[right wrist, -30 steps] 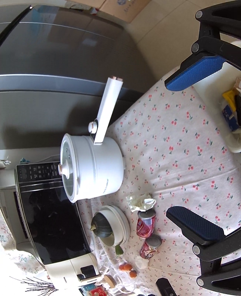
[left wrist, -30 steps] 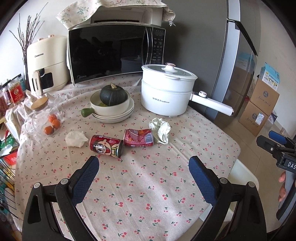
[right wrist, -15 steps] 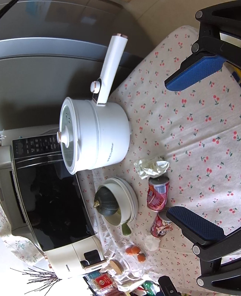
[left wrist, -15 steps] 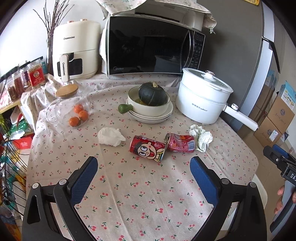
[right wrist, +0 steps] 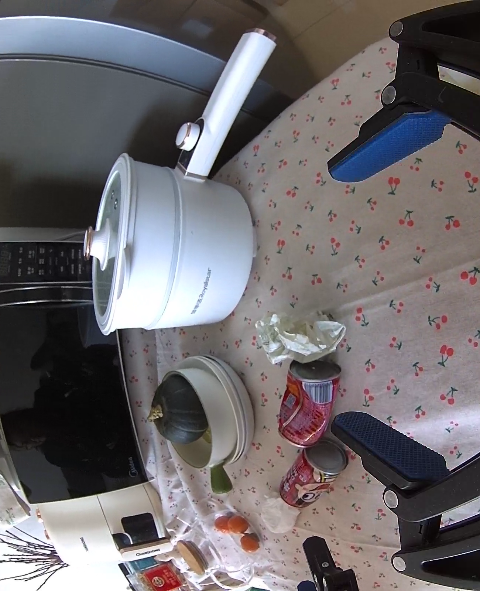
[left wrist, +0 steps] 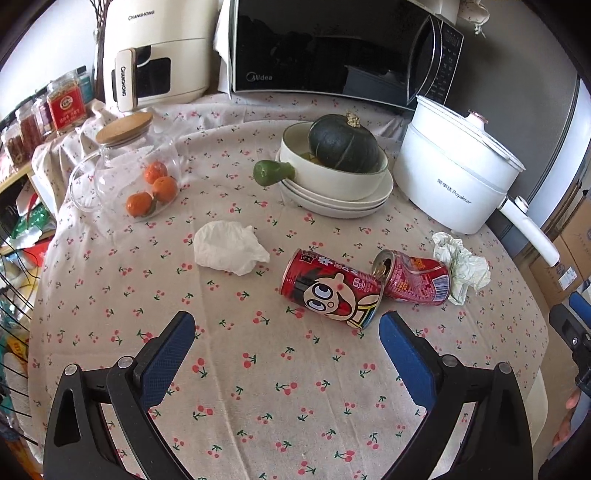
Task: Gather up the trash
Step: 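Grasp the red cartoon-face can with the left tool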
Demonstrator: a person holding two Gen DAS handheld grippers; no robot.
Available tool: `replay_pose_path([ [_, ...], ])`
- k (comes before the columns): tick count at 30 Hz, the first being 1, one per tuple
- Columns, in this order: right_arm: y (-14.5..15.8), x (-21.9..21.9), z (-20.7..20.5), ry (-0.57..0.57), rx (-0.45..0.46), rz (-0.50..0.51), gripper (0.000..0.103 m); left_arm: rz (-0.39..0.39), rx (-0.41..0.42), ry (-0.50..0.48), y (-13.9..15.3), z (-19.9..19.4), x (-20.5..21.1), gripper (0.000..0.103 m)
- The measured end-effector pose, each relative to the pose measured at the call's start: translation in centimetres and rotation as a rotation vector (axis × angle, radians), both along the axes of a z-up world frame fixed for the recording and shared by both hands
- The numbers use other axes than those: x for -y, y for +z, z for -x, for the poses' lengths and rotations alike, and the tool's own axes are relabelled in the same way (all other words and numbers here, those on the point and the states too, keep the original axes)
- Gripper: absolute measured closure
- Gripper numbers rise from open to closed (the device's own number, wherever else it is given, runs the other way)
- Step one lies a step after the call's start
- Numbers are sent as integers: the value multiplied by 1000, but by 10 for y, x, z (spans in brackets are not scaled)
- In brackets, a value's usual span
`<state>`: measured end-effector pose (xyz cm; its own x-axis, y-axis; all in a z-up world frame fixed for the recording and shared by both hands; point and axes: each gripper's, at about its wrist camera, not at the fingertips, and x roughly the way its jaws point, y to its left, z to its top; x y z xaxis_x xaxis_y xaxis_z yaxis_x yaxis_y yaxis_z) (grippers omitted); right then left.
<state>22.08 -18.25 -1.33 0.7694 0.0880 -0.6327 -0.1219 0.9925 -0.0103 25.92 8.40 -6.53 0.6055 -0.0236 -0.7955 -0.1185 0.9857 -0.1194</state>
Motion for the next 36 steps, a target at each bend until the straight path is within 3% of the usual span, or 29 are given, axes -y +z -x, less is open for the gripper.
replay_pose_path([
  [2, -5, 1, -9, -5, -16, -1, 1, 10, -47, 43, -8, -13, -4, 2],
  [8, -17, 10, -30, -20, -48, 7, 1, 151, -137, 138, -32, -52, -10, 2],
  [15, -28, 24, -45, -42, -76, 6, 1, 192, -184, 258, -58, -87, 2, 4],
  [17, -29, 27, -49, -46, -78, 8, 1, 220, -206, 273, -67, -92, 5, 9],
  [19, -30, 28, -53, -44, -80, 7, 1, 245, -219, 264, -74, -94, 7, 12],
  [24, -35, 22, -66, -22, -91, -7, 1, 185, -216, 157, -72, -84, 15, 23],
  [29, -44, 8, -85, -5, -133, -91, 1, 223, -220, 68, -71, -69, 1, 48],
  [36, -56, -5, -123, -60, -194, -191, 4, 243, -202, -5, -68, -53, -17, 48],
])
